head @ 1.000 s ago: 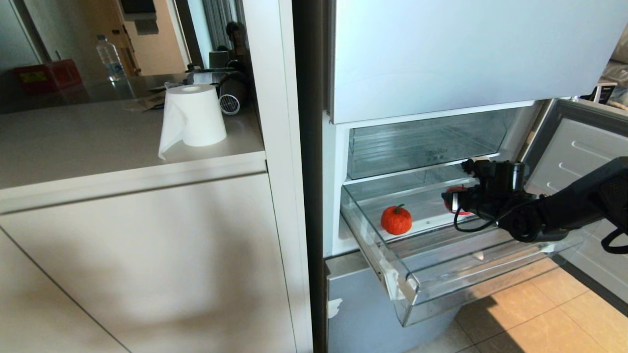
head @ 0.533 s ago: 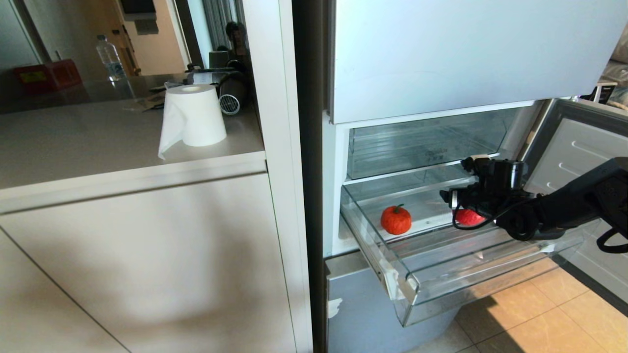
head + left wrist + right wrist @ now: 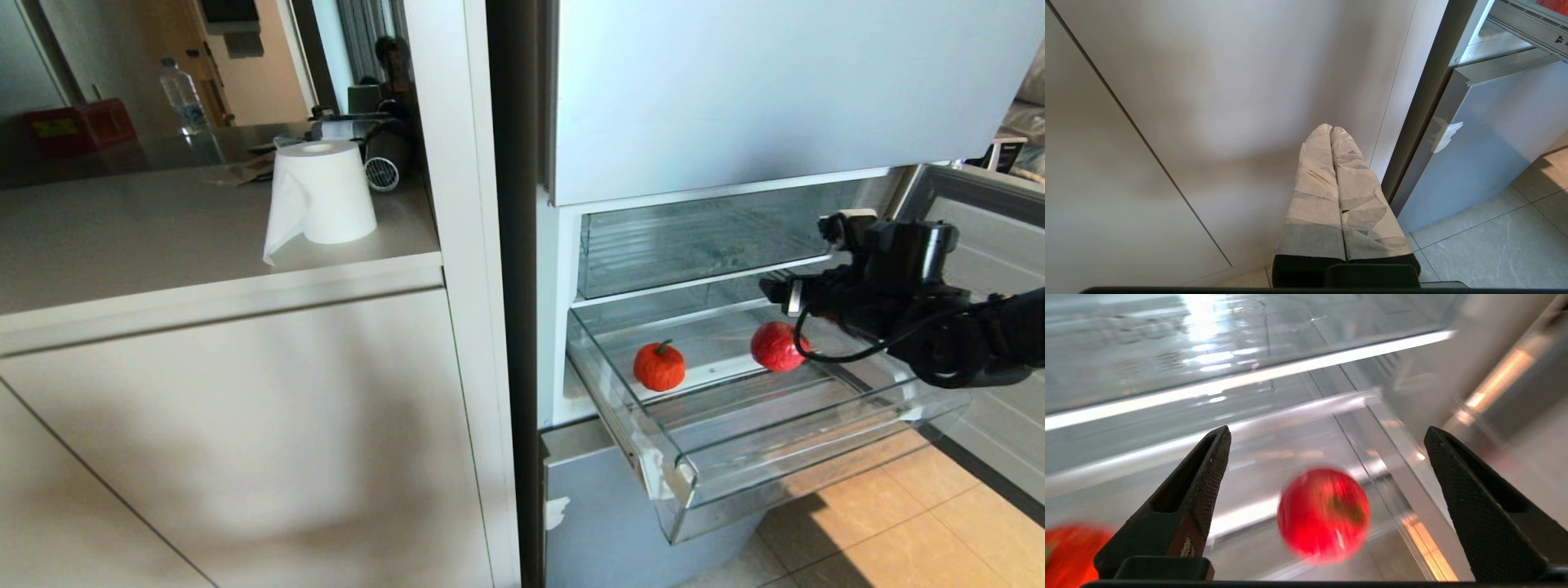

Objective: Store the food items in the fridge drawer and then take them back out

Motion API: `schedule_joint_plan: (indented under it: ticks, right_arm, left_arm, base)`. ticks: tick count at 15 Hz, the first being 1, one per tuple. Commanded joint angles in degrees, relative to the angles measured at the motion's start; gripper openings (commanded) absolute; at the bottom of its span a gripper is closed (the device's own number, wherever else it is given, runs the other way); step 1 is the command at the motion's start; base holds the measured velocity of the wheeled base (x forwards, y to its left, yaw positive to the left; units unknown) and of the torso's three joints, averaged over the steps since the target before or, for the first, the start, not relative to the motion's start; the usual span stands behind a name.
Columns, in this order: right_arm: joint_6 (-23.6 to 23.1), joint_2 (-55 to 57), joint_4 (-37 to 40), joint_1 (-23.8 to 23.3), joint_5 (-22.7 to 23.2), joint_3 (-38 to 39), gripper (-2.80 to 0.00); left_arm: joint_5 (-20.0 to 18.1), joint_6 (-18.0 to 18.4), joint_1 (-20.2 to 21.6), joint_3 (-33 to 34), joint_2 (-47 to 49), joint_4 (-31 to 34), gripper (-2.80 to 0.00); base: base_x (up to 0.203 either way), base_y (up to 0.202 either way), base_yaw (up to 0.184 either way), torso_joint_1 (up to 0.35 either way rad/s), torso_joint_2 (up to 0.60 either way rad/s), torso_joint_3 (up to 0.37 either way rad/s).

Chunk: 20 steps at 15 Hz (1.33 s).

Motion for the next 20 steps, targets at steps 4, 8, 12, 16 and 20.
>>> schedule_joint_plan:
  ticks: [4,8,12,16,20]
  right_arm:
    - [0.2,-23.7,0.8,0.1,-0.1,18.6,-2.80]
    - [0.6,-47.7,4.2,0.0,-0.3,38.6,-2.80]
    - [0.7,-69.5,15.4,-0.8,-2.4,55.4,-2.80]
    - [2.3,-70.7,21.7,-4.1,0.1,65.0,-2.80]
    - [3.9,-56.0,20.2,-4.1,6.4,62.4,-2.80]
  left_arm:
    - [0.0,0.0,0.0,0.0,0.0,0.0,-2.80]
    - [0.0,0.0,0.0,0.0,0.0,0.0,-2.80]
    - [0.0,0.0,0.0,0.0,0.0,0.0,-2.80]
    - [0.0,0.0,0.0,0.0,0.0,0.0,-2.80]
    - [0.0,0.0,0.0,0.0,0.0,0.1,-2.80]
  base:
    - [0.000,0.000,0.000,0.000,0.00,0.000]
    - [0.000,0.000,0.000,0.000,0.00,0.000]
    - [0.000,0.000,0.000,0.000,0.00,0.000]
    - [0.000,0.000,0.000,0.000,0.00,0.000]
    - [0.000,0.000,0.000,0.000,0.00,0.000]
